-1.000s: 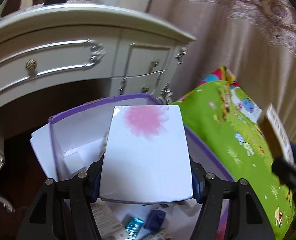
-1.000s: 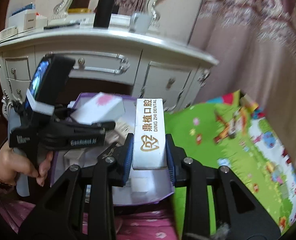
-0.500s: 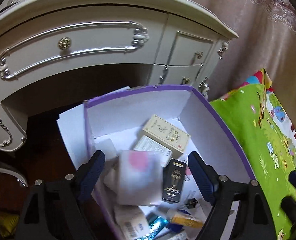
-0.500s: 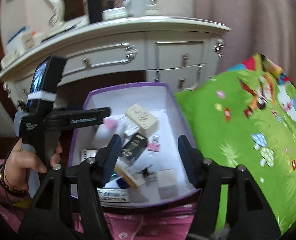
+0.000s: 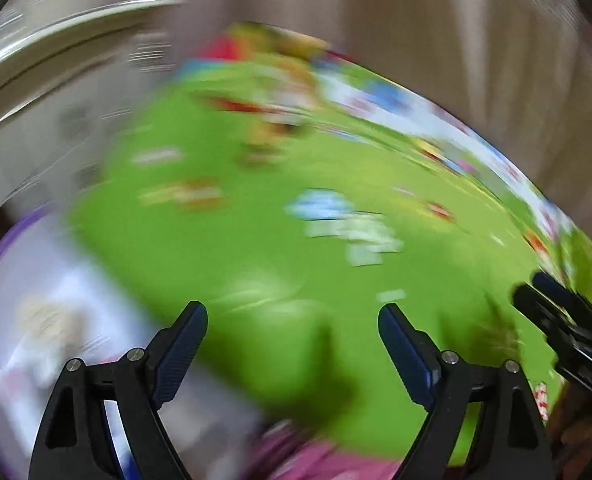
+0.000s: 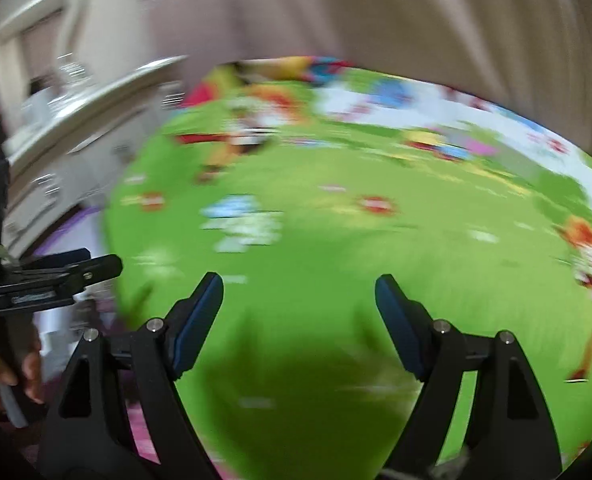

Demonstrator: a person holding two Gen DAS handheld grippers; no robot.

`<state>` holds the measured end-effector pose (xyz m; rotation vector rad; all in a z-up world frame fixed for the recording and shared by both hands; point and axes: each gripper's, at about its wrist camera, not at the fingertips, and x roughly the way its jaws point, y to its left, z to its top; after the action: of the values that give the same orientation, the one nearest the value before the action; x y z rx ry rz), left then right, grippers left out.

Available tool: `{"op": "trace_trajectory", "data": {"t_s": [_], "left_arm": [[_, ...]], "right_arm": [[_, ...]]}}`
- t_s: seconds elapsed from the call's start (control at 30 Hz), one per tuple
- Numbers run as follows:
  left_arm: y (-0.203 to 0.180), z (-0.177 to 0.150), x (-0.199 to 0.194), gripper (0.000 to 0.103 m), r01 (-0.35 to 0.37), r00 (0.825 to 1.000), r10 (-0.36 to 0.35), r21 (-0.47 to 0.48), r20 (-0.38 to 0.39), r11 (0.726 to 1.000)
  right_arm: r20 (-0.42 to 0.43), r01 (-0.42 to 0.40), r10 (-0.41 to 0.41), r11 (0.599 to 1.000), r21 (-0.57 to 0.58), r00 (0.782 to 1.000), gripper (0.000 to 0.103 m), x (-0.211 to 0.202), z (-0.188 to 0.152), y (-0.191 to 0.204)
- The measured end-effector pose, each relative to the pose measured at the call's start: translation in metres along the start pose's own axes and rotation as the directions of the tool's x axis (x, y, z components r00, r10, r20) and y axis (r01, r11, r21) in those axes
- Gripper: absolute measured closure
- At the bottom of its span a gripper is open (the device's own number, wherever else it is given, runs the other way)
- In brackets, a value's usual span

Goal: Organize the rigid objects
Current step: 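Grasp a white box with the right tool while the left grasps a small white cube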

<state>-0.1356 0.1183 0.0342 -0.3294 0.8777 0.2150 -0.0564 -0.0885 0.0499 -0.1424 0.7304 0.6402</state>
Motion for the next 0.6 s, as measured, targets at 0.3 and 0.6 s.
{"op": "trace_trajectory", "data": {"t_s": [0.3,0.6], "left_arm": [[-0.124,0.086,0.128,0.015,0.013,1.0,-0.011,0.228,-0.012,0.974],[-0.132,0.108,0.167,0.0,-0.024,0.999,0.035,0.272,-0.036,0.962]], "right_arm": [[-0.137,0.273,-0.258,0.955,0.114,0.957,0.018,0.046,0.012,-0.182],[-0.184,0.217,-0.21,0.976,0.018,0.96,0.012,0.119,0.068,-0.27]]}}
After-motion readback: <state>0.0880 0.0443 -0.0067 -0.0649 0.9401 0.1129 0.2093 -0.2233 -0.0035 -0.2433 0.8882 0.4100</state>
